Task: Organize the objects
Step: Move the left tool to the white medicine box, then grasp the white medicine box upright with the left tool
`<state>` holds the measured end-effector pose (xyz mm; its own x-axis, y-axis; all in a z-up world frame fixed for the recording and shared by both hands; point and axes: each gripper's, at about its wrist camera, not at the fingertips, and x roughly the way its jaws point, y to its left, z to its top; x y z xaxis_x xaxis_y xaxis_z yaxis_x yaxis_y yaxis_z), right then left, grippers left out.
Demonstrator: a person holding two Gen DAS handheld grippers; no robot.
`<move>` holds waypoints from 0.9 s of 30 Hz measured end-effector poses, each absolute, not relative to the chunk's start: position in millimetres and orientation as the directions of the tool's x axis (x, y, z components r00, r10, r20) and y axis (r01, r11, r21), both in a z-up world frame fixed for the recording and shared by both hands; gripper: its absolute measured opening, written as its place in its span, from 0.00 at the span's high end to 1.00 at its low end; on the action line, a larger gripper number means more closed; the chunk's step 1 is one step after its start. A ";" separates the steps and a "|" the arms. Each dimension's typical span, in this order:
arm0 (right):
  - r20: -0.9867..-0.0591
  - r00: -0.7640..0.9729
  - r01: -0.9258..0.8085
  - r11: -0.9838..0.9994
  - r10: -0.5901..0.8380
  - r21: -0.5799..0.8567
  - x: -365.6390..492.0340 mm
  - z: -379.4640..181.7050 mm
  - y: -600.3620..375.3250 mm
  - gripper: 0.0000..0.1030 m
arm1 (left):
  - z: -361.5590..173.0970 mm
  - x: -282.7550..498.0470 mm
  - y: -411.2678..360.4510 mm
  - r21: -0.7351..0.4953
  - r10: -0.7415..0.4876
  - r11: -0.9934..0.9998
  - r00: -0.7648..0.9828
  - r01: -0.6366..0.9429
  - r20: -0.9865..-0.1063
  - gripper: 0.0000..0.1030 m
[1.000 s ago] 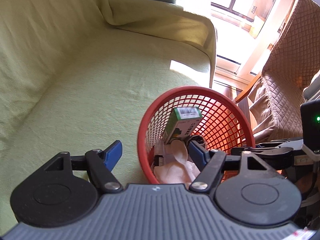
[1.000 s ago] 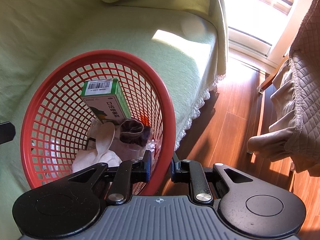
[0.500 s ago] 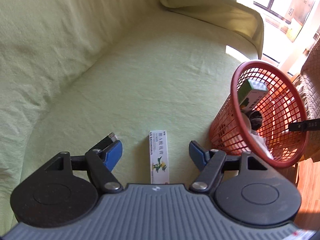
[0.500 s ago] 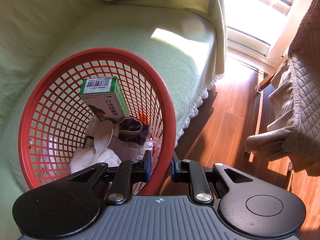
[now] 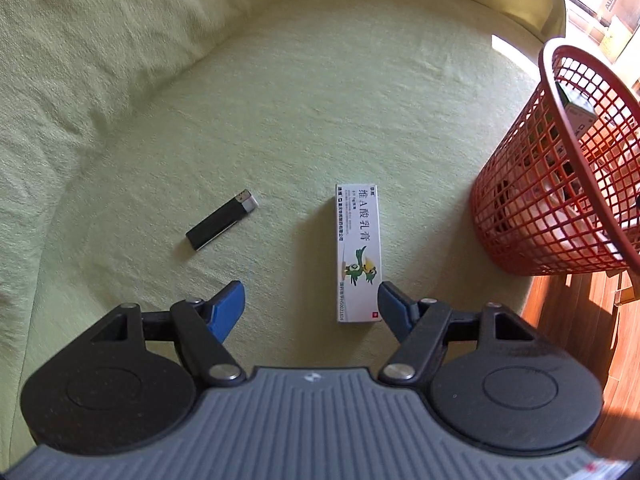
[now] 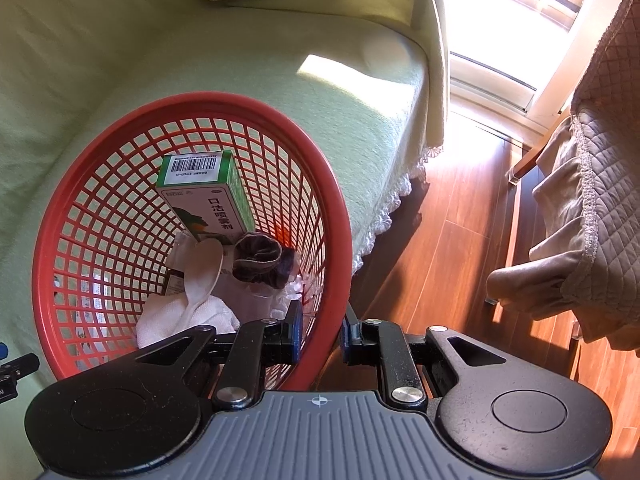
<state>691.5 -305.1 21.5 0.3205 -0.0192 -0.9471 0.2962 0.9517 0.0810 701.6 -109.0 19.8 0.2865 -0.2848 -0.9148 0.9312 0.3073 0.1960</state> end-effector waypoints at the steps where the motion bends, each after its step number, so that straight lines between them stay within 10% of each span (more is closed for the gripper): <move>1: -0.947 0.320 0.295 0.952 -0.020 0.079 691.5 21.5 -304.9 0.85 | 16.2 701.3 -109.6 0.200 -0.280 0.303 0.287 0.932 -0.916 0.33; 27: -0.948 0.316 0.294 0.953 -0.027 0.071 693.1 20.3 -304.4 0.85 | -72.4 701.2 -167.1 0.203 -0.209 0.206 0.245 0.957 -0.947 0.47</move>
